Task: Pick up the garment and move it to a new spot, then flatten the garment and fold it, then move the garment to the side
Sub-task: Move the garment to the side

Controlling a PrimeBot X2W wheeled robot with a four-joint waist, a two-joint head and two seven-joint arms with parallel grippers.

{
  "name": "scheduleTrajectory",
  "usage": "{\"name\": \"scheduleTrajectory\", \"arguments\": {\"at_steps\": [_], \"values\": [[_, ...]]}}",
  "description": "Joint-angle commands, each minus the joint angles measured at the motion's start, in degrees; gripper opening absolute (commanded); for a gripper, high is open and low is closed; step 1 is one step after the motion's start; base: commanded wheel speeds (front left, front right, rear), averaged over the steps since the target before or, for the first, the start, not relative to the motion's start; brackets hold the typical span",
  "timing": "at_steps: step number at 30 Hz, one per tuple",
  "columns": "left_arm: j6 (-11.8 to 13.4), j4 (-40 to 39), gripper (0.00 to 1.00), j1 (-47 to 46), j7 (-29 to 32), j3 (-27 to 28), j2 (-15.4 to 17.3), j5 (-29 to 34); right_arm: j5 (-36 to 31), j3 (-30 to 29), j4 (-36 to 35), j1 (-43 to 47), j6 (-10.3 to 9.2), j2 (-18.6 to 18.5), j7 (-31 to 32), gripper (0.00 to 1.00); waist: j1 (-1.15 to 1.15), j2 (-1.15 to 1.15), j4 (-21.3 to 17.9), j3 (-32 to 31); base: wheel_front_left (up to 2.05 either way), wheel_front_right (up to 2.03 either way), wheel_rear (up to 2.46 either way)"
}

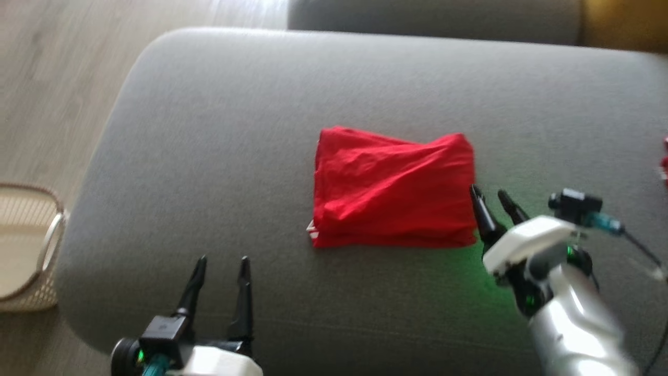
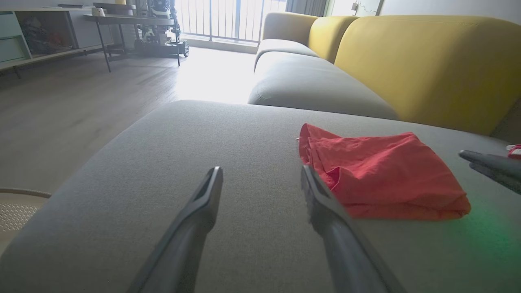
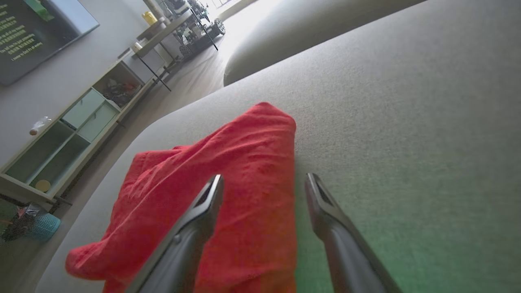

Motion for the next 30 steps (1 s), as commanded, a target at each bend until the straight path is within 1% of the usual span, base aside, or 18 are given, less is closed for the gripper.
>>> {"name": "scheduleTrajectory", "arguments": {"at_steps": [1, 4, 8, 10, 11, 13, 14, 15, 18, 22, 27, 30], "values": [[0.2, -2.2, 1.00, -3.1, -0.7, 1.0, -0.4, 0.3, 0.7, 0.7, 1.2, -4.0, -0.01, -0.5, 1.6, 1.00, -0.01, 0.00, 1.7, 2.2, 0.00, 0.00, 0.00], [0.5, -2.2, 1.00, -4.2, -0.7, 0.2, -0.4, 0.0, 1.9, 0.4, 5.4, -7.5, -0.01, -1.4, 4.5, 1.00, -0.01, 0.00, 2.7, 3.6, 0.00, 0.00, 0.00], [0.8, -2.0, 1.00, -5.0, -0.7, -0.1, -0.4, -0.2, 1.9, 1.2, 8.3, -9.7, -0.01, -2.5, 5.7, 1.00, -0.01, 0.00, 3.2, 4.3, 0.00, 0.00, 0.00], [1.0, -1.9, 1.00, -5.3, -0.7, -0.2, -0.4, -0.3, 2.8, 1.8, 9.6, -10.5, -0.01, -2.4, 6.6, 0.82, -0.01, 0.00, 3.3, 4.5, 0.00, 0.00, 0.00], [1.1, -1.9, 1.00, -5.4, -0.7, -0.2, -0.4, -0.3, 3.4, 2.2, 10.1, -10.8, -0.01, -2.2, 7.3, 0.71, -0.01, 0.00, 3.3, 4.6, 0.00, 0.00, 0.00], [1.2, -1.9, 1.00, -5.6, -0.7, -0.3, -0.4, -0.4, 4.6, 3.5, 10.5, -11.0, -0.01, -1.9, 8.4, 0.44, -0.01, 0.00, 3.2, 4.6, 0.00, 0.00, 0.00], [1.2, -1.8, 1.00, -5.7, -0.7, -0.3, -0.4, -0.4, 5.1, 4.2, 10.5, -11.0, -0.01, -1.7, 8.9, 0.18, -0.01, 0.00, 3.1, 4.7, 0.00, 0.00, 0.00], [1.2, -1.8, 1.00, -5.8, -0.7, -0.4, -0.4, -0.4, 5.4, 4.8, 10.5, -11.1, -0.01, -1.7, 9.0, 0.00, -0.01, 0.00, 2.9, 4.7, 0.00, 0.00, 0.00], [1.3, -1.9, 1.00, -6.1, -0.7, -0.5, -0.4, -0.2, 5.6, 5.9, 10.7, -11.3, -0.01, -2.3, 7.4, 0.00, -0.01, 0.00, 2.3, 4.6, 0.00, 0.00, 0.00], [1.3, -2.1, 1.00, -5.7, -0.7, 0.2, -0.4, 0.3, 3.7, 7.2, 11.1, -12.3, -0.01, -3.7, 4.3, 0.00, -0.01, 0.00, 0.6, 4.3, 0.00, 0.00, 0.00], [0.7, -2.6, 1.00, -5.4, -0.7, 0.8, -0.4, 0.8, 0.8, 7.7, 11.2, -14.9, -0.01, -5.7, 1.4, 0.00, -0.01, 0.00, -3.6, 4.7, 0.00, 0.00, 0.00], [0.4, -3.1, 1.00, -5.6, -0.7, 1.1, -0.4, 1.4, -1.2, 7.7, 11.1, -16.8, -0.01, -7.0, 0.5, 0.00, -0.01, 0.00, -6.8, 5.4, 0.00, 0.00, 0.00]]}}
